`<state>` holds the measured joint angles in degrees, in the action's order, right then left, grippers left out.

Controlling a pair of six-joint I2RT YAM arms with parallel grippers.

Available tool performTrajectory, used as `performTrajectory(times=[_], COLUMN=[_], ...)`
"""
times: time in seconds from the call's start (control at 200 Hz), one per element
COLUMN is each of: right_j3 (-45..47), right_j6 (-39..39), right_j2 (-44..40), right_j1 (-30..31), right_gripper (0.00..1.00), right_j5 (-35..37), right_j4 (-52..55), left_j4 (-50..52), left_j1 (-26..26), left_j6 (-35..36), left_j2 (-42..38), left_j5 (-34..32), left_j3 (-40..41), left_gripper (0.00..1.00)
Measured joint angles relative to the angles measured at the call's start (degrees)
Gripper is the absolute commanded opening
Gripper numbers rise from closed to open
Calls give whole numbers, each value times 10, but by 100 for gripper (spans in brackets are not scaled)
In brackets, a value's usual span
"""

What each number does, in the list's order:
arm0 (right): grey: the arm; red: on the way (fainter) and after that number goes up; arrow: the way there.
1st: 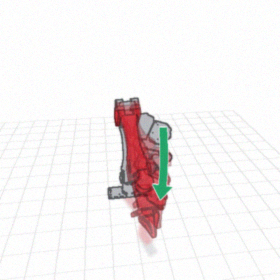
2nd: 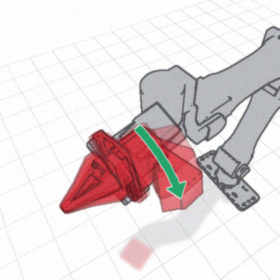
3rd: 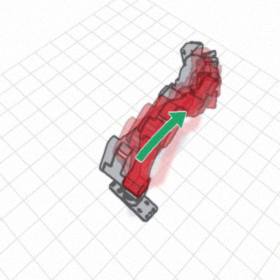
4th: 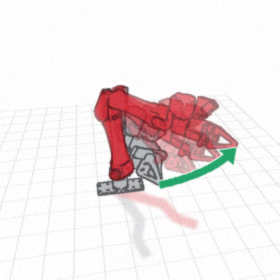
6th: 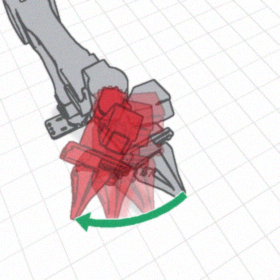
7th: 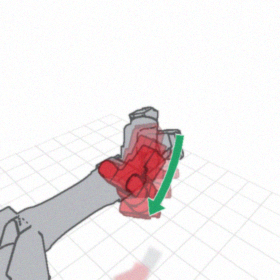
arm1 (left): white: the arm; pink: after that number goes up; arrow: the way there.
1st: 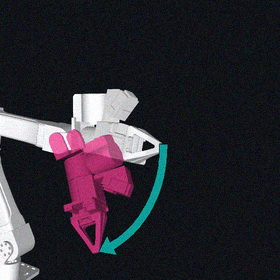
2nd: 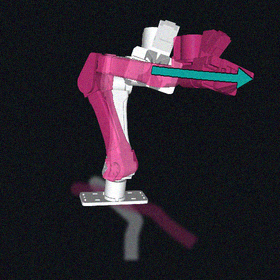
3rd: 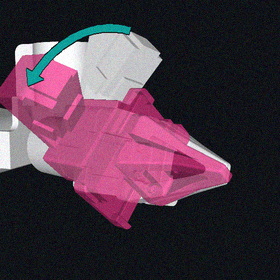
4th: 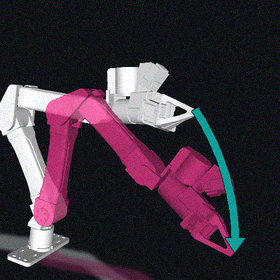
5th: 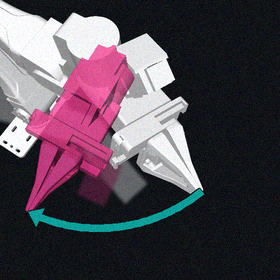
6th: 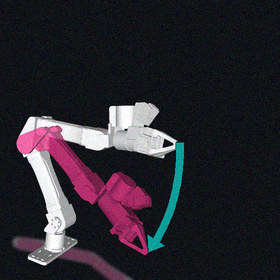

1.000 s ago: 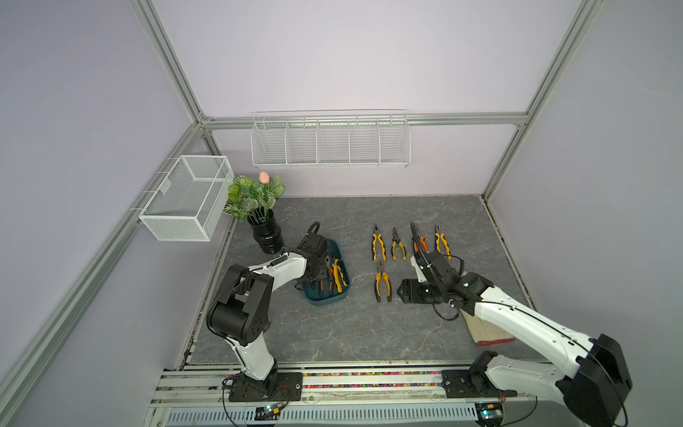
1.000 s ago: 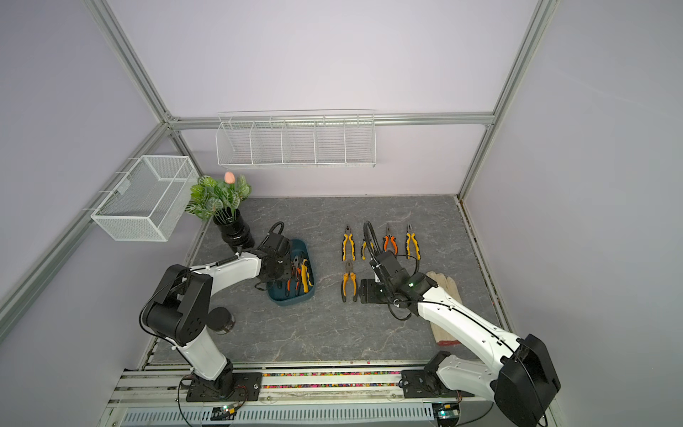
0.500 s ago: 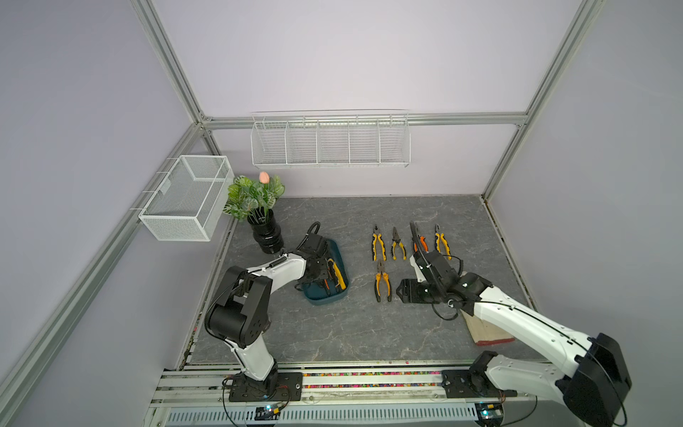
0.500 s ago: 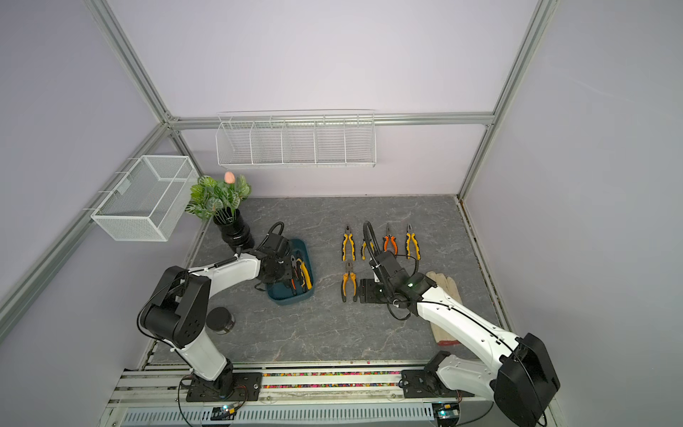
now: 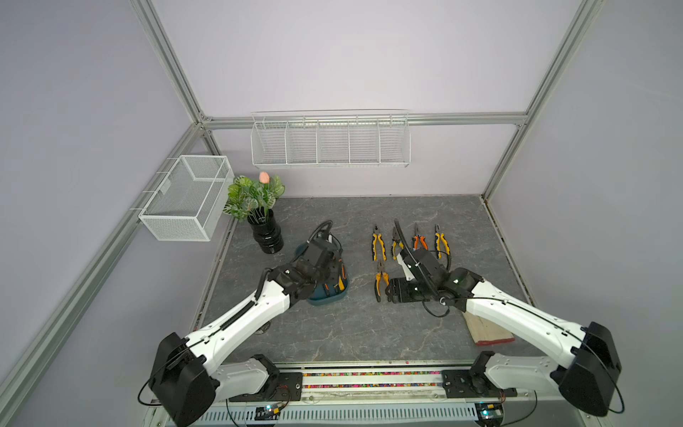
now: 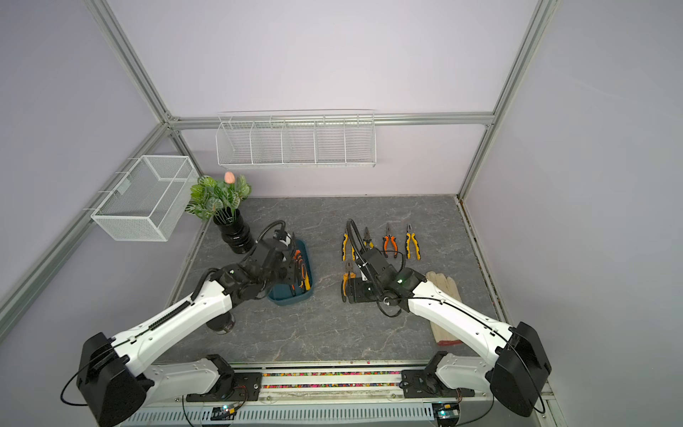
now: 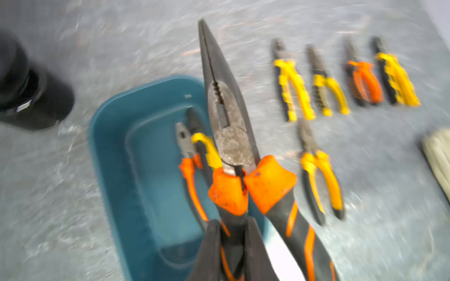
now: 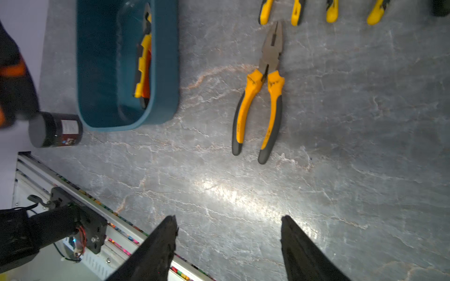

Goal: Take the pliers out of the storage box
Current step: Pick up the pliers from the storage box.

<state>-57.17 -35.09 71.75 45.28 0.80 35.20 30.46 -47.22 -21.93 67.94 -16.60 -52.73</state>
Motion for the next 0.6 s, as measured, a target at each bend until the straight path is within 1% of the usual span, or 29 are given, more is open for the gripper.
performTrajectory(times=[0.08, 0.165, 0.265, 0.405, 0.6], right_j3=[-65, -174, -277, -350, -426], right_j6=[4, 14, 24, 25, 10], right_j2=[11, 49, 98, 153, 256], right_j1=[0, 0, 0, 0, 0], right_gripper=[70, 70, 70, 71, 72], right_j5=[1, 7, 11, 3, -31], right_j4=[26, 71, 98, 139, 169], left_j4=[-2, -7, -16, -48, -93], left_j1=[-67, -138, -197, -232, -248], left_j6=[2, 6, 13, 27, 59], left_j2=[-16, -17, -12, -10, -17], left_j5=[-65, -148, -229, -305, -349], left_j3=[30, 56, 70, 72, 82], left_gripper=[0, 0, 0, 0, 0])
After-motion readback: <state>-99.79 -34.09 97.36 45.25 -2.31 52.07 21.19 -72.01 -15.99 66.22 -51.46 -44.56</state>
